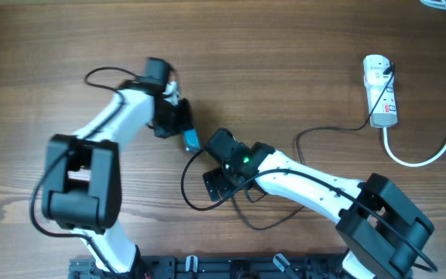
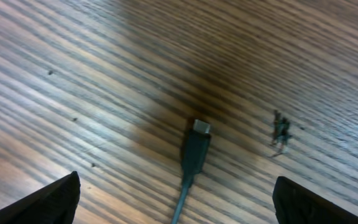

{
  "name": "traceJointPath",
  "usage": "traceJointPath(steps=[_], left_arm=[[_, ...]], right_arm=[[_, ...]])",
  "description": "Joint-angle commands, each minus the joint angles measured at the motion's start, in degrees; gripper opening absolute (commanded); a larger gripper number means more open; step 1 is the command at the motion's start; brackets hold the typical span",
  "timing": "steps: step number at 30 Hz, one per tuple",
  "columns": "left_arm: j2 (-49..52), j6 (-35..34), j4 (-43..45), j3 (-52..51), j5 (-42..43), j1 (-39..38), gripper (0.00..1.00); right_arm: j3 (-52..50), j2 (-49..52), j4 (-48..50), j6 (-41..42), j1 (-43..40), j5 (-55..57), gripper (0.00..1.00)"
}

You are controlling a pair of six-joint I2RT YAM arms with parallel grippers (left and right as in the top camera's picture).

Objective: Plug charger to phone and switch on socket
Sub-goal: 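Lower the right gripper and grasp the black USB-C cable plug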

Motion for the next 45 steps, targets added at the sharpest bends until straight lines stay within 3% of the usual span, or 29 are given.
traceJointPath(steps=[1,4,6,23,28,32,39,42,45], left_arm=[[0.33,8.44,0.83,0.44,22.45,8.74,0.04],[0.33,13.66,-0.39,-0.5,22.56,11.76,0.04],[0.33,13.81,-0.24,-0.66,22.53,12.37,0.04],[0.33,13.77,0.26,-0.66,22.97,12.37,0.04],[0.33,13.79,0.26,-0.66,23.39,12.37,0.04],[0.33,13.79,1.44,-0.66,26.43,12.39,0.04],[0.33,13.77,7.91,-0.66,38.18,12.79,0.04],[0.33,14.08,8.15,-0.66,38.18,13.86,0.04],[0.33,15.32,7.26,-0.66,38.21,13.88,0.04]], right_arm=[[1.16,-0.66,0.55,1.95,0.11,-1.7,0.81],[0.87,-0.63,0.63,5.86,0.11,0.74,0.42],[0.11,-0.63,0.72,7.58,0.11,4.57,0.3],[-3.63,3.74,3.98,9.4,0.39,1.84,0.23],[-3.61,5.81,3.3,9.44,0.31,1.79,0.04],[-1.42,4.81,-1.99,8.24,0.26,1.79,0.04],[-1.29,3.23,-0.9,4.9,-0.68,-3.72,0.04],[-1.38,2.1,-2.25,3.13,-2.67,-5.75,0.04],[-1.79,2.16,-3.17,3.21,-2.1,-5.73,0.18]])
